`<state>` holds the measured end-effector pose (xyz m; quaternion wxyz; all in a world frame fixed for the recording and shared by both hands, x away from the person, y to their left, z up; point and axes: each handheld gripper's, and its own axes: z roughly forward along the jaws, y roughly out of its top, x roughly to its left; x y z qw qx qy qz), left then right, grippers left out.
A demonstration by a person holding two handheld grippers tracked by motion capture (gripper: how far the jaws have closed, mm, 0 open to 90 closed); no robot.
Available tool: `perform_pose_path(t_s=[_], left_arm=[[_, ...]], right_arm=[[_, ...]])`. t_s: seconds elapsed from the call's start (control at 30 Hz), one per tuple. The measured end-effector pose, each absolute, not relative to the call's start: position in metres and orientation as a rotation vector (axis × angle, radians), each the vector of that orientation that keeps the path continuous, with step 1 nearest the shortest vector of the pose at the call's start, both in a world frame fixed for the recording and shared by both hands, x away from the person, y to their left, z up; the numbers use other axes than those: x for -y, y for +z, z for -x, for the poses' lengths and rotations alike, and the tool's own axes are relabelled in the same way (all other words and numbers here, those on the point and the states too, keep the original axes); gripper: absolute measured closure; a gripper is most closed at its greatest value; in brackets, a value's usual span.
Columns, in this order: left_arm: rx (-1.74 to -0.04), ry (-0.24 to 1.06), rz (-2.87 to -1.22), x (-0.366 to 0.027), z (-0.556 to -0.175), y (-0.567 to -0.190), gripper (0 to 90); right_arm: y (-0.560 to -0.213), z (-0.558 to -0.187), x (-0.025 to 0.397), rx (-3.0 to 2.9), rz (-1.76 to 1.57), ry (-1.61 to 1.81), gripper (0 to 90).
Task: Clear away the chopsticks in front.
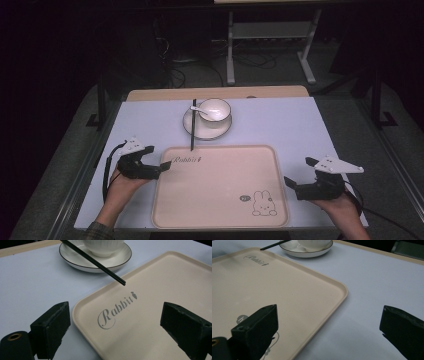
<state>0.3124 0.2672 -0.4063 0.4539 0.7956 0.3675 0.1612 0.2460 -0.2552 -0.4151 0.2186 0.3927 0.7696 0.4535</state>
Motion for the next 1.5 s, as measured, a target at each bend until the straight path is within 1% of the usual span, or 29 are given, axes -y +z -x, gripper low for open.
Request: perform_pose_path(t_s=[0.6,0.97,1.0,1.2,1.5], left_arm=[[-0.879,0.387,-1.984,-0.241,-0.342,-0.402,8.5],[-0.895,0.383,-1.98,-0.223,-0.366,-0.399,9.0],[-0.898,0.386,-1.981,-0.222,-0.371,-0.398,13.5],[-0.924,0.388,-1.994,-0.214,-0.391,-0.397,15.2],[-0.96,0.385,-2.032,-0.194,-0.422,-0.399,24.8]], right_arm=[[-0.415,-0.245,0.257,-2.134,-1.089,1.253,1.2],[-0.415,-0.245,0.257,-2.131,-1.093,1.263,1.1],[-0.415,-0.245,0.257,-2.132,-1.092,1.265,1.2],[-0.416,-0.245,0.256,-2.139,-1.09,1.267,1.2],[-0.416,-0.245,0.257,-2.139,-1.095,1.276,1.2]])
